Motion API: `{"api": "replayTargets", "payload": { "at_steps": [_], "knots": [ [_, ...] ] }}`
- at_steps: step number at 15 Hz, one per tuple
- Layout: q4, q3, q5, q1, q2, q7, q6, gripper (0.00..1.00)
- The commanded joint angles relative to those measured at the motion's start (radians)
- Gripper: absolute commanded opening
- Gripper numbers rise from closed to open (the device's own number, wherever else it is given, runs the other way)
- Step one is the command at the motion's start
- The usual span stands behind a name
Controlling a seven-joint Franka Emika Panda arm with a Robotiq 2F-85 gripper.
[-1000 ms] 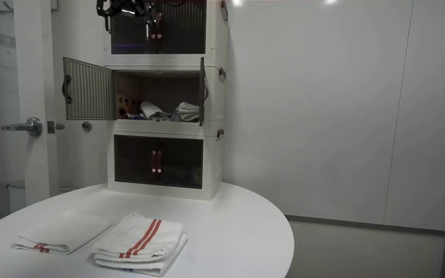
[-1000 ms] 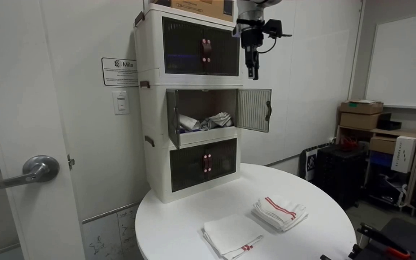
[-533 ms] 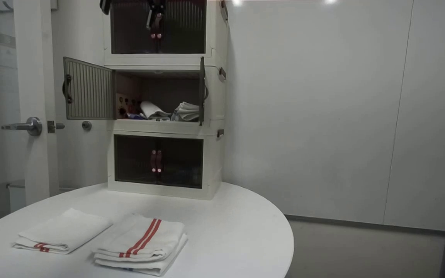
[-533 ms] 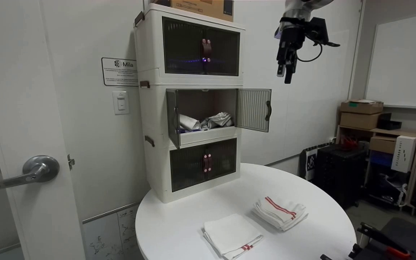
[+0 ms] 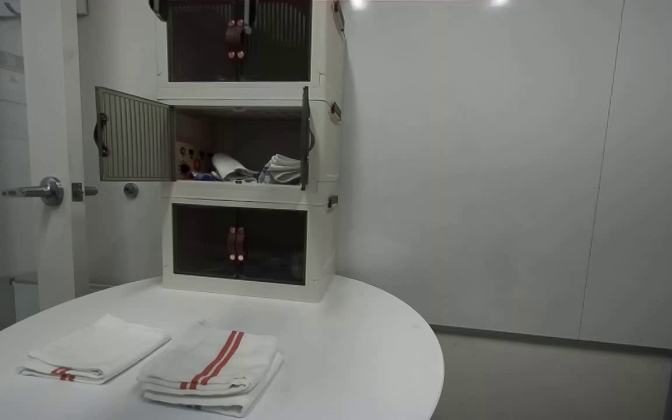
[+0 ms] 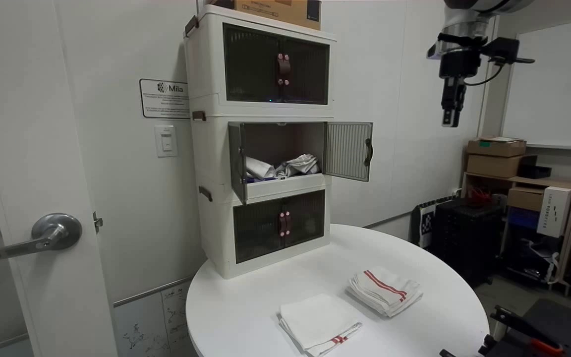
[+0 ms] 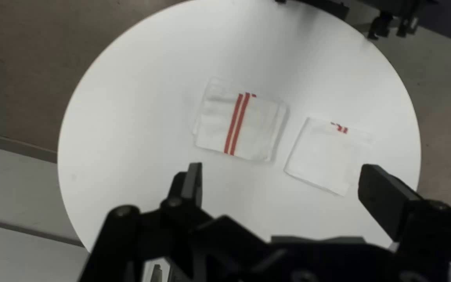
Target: Open the cabinet's left door fully
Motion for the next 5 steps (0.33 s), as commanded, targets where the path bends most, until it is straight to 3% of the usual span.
{"api": "replayTargets", "payload": {
  "at_steps": [1,5],
  "knots": [
    [-0.01,-0.032,-0.034,0.018,-0.021,-0.012,-0.002,1.0],
    [-0.023,-0.043,-0.049,0.014,-0.044,-0.034,0.0,1.0]
  ]
}}
